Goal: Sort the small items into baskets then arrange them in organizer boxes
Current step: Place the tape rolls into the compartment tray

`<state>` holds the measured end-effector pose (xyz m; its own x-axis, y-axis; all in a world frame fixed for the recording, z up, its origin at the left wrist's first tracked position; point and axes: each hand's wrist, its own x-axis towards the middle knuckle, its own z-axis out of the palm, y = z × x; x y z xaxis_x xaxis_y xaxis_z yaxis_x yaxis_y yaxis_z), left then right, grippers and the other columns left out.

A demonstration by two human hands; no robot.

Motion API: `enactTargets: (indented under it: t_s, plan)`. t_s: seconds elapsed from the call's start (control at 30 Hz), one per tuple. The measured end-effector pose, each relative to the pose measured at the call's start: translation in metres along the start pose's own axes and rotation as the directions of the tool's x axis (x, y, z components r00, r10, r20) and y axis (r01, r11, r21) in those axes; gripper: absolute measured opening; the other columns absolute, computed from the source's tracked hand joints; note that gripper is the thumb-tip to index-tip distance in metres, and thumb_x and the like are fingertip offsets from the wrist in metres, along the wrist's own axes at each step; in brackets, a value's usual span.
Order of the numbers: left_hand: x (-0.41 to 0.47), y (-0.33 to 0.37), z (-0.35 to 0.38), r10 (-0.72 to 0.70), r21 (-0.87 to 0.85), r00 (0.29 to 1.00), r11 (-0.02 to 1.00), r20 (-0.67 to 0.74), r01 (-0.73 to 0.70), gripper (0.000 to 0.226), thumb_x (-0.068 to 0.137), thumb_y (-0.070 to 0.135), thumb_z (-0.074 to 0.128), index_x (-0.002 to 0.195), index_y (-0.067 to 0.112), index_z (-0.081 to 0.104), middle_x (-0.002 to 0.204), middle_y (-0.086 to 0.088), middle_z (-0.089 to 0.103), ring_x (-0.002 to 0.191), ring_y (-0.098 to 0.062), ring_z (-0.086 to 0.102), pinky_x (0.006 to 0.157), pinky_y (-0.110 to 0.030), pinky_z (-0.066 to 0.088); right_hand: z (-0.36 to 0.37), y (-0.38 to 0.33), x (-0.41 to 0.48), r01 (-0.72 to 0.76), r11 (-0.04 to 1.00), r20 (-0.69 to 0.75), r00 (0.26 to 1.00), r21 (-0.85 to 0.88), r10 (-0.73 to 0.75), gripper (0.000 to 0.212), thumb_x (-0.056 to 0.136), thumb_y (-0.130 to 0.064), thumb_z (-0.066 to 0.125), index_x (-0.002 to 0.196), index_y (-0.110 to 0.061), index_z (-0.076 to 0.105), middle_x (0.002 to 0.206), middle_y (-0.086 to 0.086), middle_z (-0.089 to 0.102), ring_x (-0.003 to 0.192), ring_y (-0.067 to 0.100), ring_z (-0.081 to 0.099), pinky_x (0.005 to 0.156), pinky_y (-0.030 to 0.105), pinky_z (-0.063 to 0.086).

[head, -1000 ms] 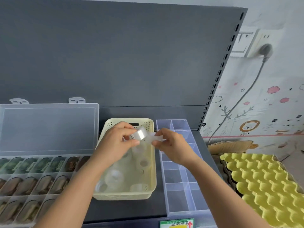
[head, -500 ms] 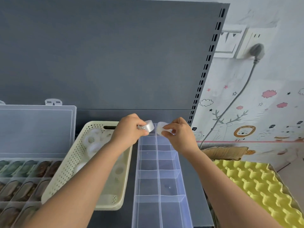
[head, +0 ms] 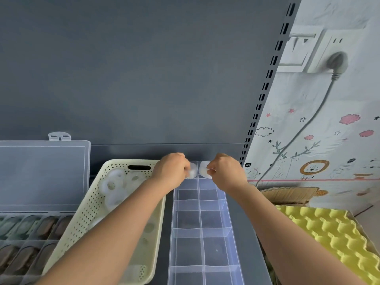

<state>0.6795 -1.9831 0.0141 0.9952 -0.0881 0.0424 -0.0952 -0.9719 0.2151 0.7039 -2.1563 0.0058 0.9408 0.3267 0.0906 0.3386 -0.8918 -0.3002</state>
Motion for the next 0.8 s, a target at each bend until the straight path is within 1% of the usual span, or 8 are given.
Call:
enactTargets:
  t_s: [0.07,0.13,0.3,0.37,0.47,0.57,0.67,0.8]
  plan:
    - [0.004,0.001,0.000,0.007,-0.008,1.000,1.000,-0.008,-0.007,0.010,0.083,0.013,0.063,0.088,0.009,0.071,0.095,-0.003,0.056,0.087,-0.026,0.055,0.071,-0.037,0.050,0.000,-0.004,0.001,0.003,0.997,0.028,1.000,-0.075,-0.001,0.020,0.086,-0.004,0.052,0.075,-0.011,0.067,0.094,0.004,0.054,0.082,0.032,0.056,0.060,0.028,0.045]
    - [0.009,0.002,0.002,0.011,0.023,1.000,1.000,-0.001,-0.011,0.012,0.082,0.012,0.063,0.091,0.009,0.071,0.096,-0.004,0.054,0.087,-0.025,0.053,0.070,-0.036,0.049,0.002,-0.007,0.002,-0.004,0.995,0.046,0.999,-0.101,0.009,0.034,0.080,0.003,0.049,0.053,-0.017,0.044,0.083,0.002,0.044,0.072,0.028,0.047,0.050,0.022,0.029]
    - [0.011,0.007,0.006,-0.063,0.121,0.993,0.991,0.099,0.051,0.013,0.078,0.010,0.058,0.087,0.009,0.068,0.100,-0.009,0.061,0.080,-0.029,0.048,0.063,-0.028,0.034,0.006,-0.011,0.007,-0.079,0.995,0.105,0.991,-0.060,0.085,0.022,0.084,-0.004,0.050,0.073,-0.016,0.065,0.082,0.002,0.056,0.079,0.029,0.053,0.061,0.026,0.041]
    - [0.011,0.008,0.006,-0.007,0.217,0.991,0.976,0.133,-0.022,0.023,0.078,0.005,0.054,0.092,0.013,0.070,0.102,-0.007,0.063,0.091,-0.029,0.053,0.072,-0.029,0.033,0.009,-0.009,0.009,-0.107,0.992,0.131,0.985,-0.068,0.116,0.028,0.078,-0.001,0.048,0.054,-0.016,0.045,0.063,0.000,0.042,0.069,0.027,0.041,0.050,0.022,0.031]
    - [0.011,0.006,0.005,0.074,0.270,0.990,0.957,0.123,-0.106,0.027,0.080,0.003,0.053,0.092,0.019,0.071,0.101,-0.001,0.064,0.098,-0.024,0.052,0.081,-0.031,0.030,0.009,-0.007,0.010,-0.102,0.993,0.164,0.980,-0.068,0.111,0.032,0.072,0.003,0.045,0.050,-0.014,0.030,0.058,0.000,0.032,0.066,0.025,0.035,0.045,0.023,0.023]
    - [0.006,0.000,-0.005,0.120,0.249,0.992,0.960,0.036,-0.126,0.023,0.085,0.007,0.051,0.082,0.022,0.068,0.093,0.002,0.060,0.096,-0.022,0.050,0.078,-0.031,0.028,0.008,-0.009,0.006,-0.117,0.993,0.118,0.986,-0.015,0.118,0.029,0.076,0.002,0.047,0.052,-0.014,0.044,0.069,0.003,0.045,0.072,0.027,0.042,0.052,0.024,0.033]
    - [-0.008,-0.017,-0.022,0.129,0.113,0.991,0.986,-0.043,-0.123,0.022,0.090,0.011,0.049,0.081,0.019,0.068,0.085,0.003,0.055,0.092,-0.022,0.048,0.076,-0.031,0.037,0.002,-0.025,-0.001,-0.021,1.000,0.038,0.999,0.020,0.021,0.020,0.090,-0.015,0.053,0.084,-0.014,0.072,0.092,0.005,0.061,0.093,0.025,0.053,0.070,0.031,0.047]
    - [-0.047,-0.059,-0.044,0.021,-0.018,0.996,1.000,-0.081,-0.023,0.019,0.089,0.014,0.054,0.078,0.021,0.068,0.077,0.007,0.050,0.085,-0.019,0.050,0.070,-0.031,0.042,0.000,-0.065,-0.018,0.196,0.973,-0.043,0.980,0.123,-0.192,0.019,0.090,-0.030,0.059,0.090,-0.017,0.074,0.092,0.004,0.064,0.093,0.023,0.053,0.075,0.033,0.046]
